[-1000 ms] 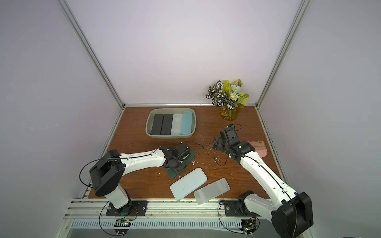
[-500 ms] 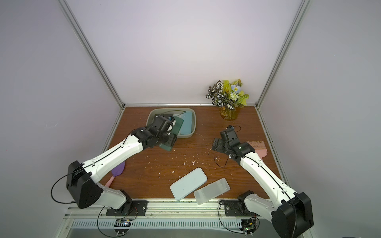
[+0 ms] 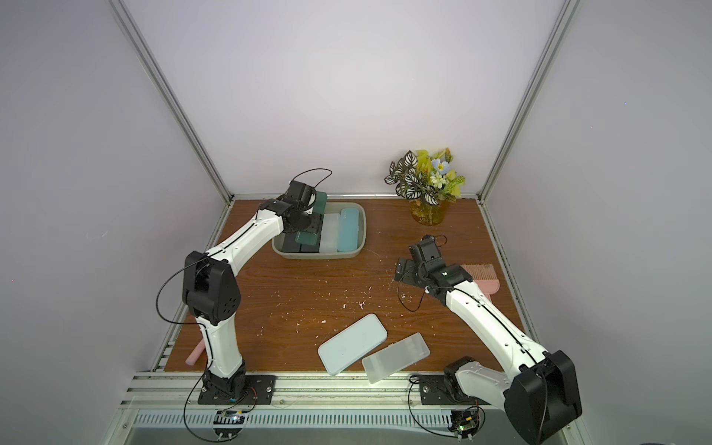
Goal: Put the pencil case into the storage box
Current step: Place the pencil case at the storage box.
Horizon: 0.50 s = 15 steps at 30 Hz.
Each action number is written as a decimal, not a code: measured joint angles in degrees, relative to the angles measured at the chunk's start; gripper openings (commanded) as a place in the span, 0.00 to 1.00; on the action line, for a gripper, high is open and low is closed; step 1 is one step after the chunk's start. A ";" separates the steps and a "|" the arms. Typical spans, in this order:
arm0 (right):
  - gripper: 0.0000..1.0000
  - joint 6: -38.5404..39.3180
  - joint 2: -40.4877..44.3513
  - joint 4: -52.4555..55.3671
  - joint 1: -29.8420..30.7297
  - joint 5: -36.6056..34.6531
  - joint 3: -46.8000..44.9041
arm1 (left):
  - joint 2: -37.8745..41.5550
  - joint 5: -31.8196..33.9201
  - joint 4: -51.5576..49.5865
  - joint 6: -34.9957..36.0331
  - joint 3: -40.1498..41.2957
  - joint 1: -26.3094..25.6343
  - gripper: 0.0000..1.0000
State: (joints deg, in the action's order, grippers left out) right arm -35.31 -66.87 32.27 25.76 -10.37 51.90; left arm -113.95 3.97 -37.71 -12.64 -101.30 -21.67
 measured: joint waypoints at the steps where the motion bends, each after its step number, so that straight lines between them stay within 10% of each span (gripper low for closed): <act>1: 0.99 0.00 -0.11 -0.04 -0.04 0.15 0.00 | -1.36 -0.26 -0.04 -0.22 -0.98 0.00 0.54; 15: 0.99 0.44 -1.20 -1.27 -0.55 0.31 -0.20 | -16.22 -3.98 -0.28 -3.63 -13.38 0.00 0.55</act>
State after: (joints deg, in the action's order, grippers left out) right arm -34.87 -68.07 31.00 25.21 -10.07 51.70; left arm -130.17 -0.01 -38.00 -16.27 -114.67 -21.67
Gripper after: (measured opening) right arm 0.988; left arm 0.665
